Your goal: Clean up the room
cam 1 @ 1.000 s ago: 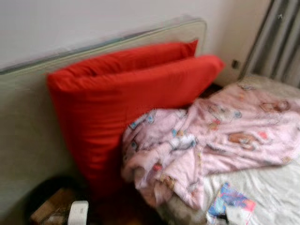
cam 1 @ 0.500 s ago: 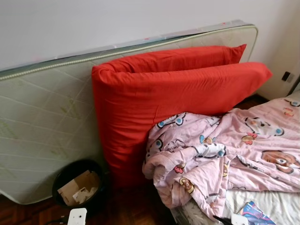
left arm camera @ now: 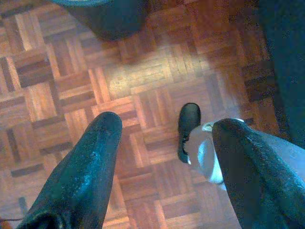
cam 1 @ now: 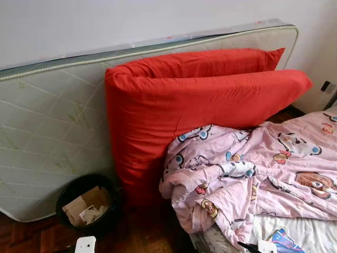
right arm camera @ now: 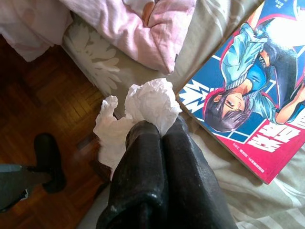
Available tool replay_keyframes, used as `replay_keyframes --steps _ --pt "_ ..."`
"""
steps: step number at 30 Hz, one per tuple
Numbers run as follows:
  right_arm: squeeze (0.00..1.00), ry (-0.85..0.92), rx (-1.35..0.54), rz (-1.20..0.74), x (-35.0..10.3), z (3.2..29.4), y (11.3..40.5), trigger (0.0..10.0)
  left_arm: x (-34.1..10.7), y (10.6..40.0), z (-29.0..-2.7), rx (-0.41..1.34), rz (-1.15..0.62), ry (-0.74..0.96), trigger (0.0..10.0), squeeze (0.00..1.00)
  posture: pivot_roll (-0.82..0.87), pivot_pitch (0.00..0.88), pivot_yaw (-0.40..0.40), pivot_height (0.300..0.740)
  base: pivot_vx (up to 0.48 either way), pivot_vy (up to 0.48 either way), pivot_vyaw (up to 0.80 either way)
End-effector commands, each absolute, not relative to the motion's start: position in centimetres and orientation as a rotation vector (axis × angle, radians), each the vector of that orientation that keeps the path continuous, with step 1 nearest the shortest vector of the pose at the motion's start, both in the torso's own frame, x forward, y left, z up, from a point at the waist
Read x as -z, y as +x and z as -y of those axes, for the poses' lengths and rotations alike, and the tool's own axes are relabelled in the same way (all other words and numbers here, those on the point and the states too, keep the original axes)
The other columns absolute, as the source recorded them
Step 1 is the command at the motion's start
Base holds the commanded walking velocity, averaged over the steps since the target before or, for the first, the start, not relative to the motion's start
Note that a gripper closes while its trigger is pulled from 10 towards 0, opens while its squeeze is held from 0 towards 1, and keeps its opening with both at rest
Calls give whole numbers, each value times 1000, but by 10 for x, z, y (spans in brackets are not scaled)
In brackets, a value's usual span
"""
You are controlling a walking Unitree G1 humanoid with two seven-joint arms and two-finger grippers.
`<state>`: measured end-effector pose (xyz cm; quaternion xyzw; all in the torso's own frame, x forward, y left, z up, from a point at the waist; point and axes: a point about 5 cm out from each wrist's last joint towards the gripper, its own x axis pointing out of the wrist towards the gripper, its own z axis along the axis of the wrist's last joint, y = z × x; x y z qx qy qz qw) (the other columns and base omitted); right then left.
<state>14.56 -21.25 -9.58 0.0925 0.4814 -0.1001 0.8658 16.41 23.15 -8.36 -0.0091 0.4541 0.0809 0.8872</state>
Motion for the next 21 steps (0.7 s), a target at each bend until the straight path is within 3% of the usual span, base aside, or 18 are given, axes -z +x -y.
replay_keyframes --steps 1,13,21 --pt "0 196 208 -1015 96 211 145 10000 84 163 -232 -180 -946 -24 10000 0 73 0 -6 740 0 255 0" --pt "0 190 206 -1014 96 212 146 10000 84 166 -229 -175 -944 -27 10000 0 71 0 -4 740 0 305 0" --pt "0 187 203 -1013 95 211 148 10000 82 159 -245 -192 -948 -23 10000 0 71 0 -2 740 0 355 0"
